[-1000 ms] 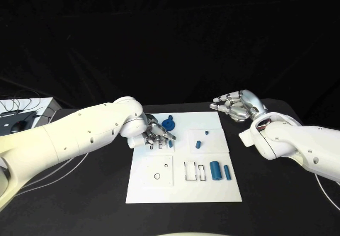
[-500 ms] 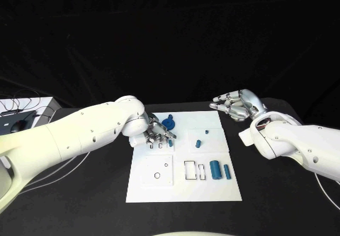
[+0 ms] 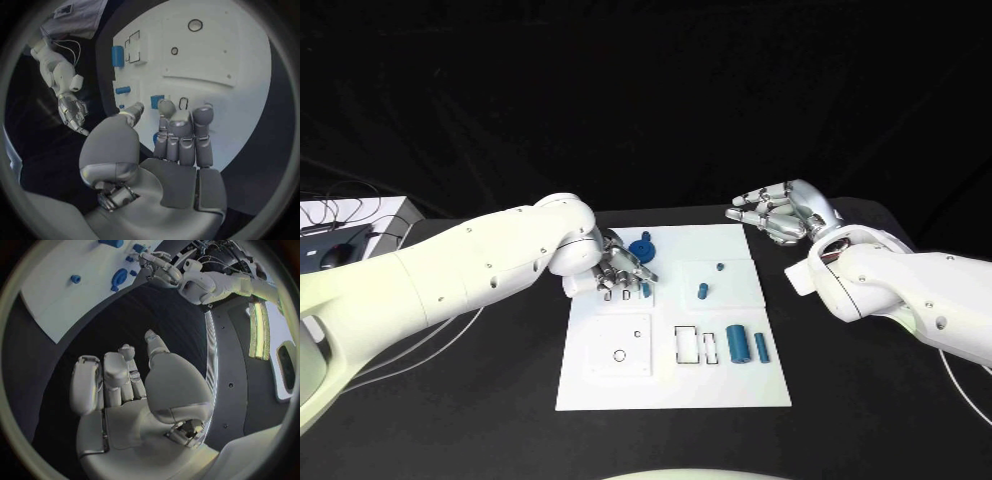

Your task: Assemble the parts on the task board

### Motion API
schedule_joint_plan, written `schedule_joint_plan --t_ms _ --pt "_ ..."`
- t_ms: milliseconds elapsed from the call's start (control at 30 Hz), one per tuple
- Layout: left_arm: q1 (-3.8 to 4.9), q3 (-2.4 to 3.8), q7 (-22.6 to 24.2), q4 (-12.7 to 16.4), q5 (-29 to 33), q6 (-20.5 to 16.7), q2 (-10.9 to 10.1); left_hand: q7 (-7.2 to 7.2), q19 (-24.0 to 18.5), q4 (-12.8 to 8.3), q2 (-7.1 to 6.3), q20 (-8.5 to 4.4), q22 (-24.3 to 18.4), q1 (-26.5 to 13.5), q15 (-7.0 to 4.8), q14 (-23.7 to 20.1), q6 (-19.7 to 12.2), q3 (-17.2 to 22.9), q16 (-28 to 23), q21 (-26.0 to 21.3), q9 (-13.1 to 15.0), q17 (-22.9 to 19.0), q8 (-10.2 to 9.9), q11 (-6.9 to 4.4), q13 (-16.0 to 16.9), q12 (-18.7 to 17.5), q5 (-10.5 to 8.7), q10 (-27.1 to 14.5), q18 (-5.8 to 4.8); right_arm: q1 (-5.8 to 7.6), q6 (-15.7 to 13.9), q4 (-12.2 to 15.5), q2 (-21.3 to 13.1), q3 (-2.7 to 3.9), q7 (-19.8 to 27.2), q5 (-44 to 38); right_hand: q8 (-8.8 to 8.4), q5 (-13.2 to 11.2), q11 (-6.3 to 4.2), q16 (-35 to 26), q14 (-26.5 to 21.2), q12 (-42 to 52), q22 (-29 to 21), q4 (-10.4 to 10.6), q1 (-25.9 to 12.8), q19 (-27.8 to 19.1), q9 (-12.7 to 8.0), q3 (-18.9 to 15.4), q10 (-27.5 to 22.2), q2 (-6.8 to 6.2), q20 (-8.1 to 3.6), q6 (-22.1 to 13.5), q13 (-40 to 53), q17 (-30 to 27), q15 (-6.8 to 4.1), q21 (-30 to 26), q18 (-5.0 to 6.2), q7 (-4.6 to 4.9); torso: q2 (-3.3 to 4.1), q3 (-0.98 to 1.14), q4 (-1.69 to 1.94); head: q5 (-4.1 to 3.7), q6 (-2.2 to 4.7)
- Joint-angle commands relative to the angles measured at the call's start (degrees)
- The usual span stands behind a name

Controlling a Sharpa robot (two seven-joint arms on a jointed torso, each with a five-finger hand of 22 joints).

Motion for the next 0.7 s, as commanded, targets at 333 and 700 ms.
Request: schedule_joint_plan --t_ms 333,700 --pt "-0.04 0.00 -0.17 -1.00 -0.94 2.17 0.86 -0.02 0.26 -0.41 0.24 0.22 0.35 0.52 0.05 -0.40 -0.21 -0.18 0.15 -0.24 -0.08 0.11 -0.27 0.04 -0.10 0.53 0.01 -0.32 -0.15 -0.02 0.63 -0.04 0.20 0.02 -0.05 -0.57 -0.24 -0.09 -0.34 0.13 0.00 0.33 11.01 -0.35 -0.42 4.13 0.09 0.15 -0.04 -0.02 -0.31 0.14 0.14 0.09 -0.33 -0.01 0.04 0.42 0.09 0.01 -0.02 -0.11 -0.14" --pt "-0.15 -0.31 -0.17 -1.94 -1.01 1.81 1.62 0.02 0.26 -0.91 0.63 0.25 0.69 0.83 0.06 -0.47 -0.26 -0.11 0.23 -0.35 -0.04 0.17 -0.33 0.06 -0.19 0.70 0.01 -0.46 -0.15 -0.02 0.71 -0.14 0.42 0.02 -0.12 -0.58 -0.24 -0.09 -0.34 0.13 0.00 0.33 11.01 -0.35 -0.42 4.13 0.09 0.15 -0.04 -0.02 -0.31 0.14 0.14 0.09 -0.33 -0.01 0.04 0.42 0.02 0.04 0.00 -0.05 -0.21"
